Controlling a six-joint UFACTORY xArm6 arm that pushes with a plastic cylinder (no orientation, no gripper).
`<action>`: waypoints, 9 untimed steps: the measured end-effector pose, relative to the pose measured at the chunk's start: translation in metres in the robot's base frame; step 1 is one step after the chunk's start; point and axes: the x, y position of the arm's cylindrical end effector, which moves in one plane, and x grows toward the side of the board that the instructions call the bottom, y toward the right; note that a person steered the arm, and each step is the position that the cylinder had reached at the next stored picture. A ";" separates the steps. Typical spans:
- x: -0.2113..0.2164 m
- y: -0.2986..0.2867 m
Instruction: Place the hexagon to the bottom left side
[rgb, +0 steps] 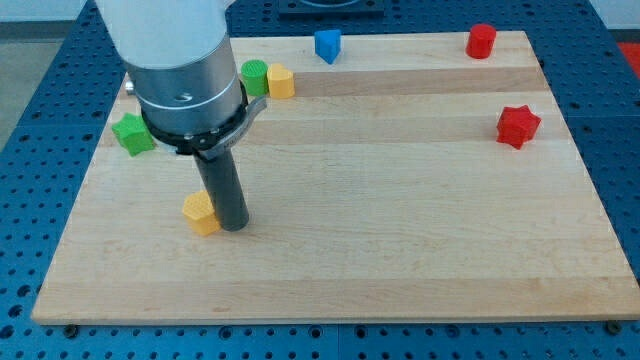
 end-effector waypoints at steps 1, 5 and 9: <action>-0.022 0.002; 0.019 -0.054; 0.048 -0.082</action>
